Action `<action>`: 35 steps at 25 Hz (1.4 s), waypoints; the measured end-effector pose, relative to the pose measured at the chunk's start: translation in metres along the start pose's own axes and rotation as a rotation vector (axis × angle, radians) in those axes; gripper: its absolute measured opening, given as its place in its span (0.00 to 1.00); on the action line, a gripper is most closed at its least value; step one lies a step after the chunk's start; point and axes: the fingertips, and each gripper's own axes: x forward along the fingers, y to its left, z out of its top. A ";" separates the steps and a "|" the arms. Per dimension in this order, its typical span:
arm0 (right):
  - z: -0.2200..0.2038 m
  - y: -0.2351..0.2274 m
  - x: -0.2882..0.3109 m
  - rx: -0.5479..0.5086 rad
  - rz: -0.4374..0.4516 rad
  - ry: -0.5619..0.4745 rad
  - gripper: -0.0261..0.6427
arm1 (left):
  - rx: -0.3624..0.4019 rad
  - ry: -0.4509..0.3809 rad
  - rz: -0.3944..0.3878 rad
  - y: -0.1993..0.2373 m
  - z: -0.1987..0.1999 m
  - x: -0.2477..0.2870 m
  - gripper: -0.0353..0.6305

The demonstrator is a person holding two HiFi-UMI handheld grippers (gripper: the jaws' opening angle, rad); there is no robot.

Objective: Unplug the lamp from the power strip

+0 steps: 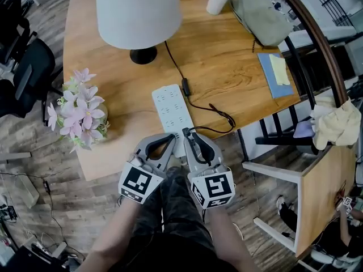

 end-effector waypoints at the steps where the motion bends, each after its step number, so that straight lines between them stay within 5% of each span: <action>1: -0.001 0.000 0.002 -0.001 0.005 0.006 0.14 | 0.002 0.011 -0.003 0.000 -0.001 0.002 0.05; 22: -0.013 -0.004 0.017 0.024 0.001 0.062 0.15 | 0.185 0.261 0.088 0.009 -0.023 0.033 0.05; 30: -0.008 0.002 0.020 -0.183 -0.020 0.079 0.14 | 0.189 0.258 0.086 0.009 -0.024 0.032 0.05; 35: -0.013 -0.007 0.016 -0.032 -0.012 0.070 0.14 | 0.166 0.265 0.060 0.009 -0.024 0.032 0.05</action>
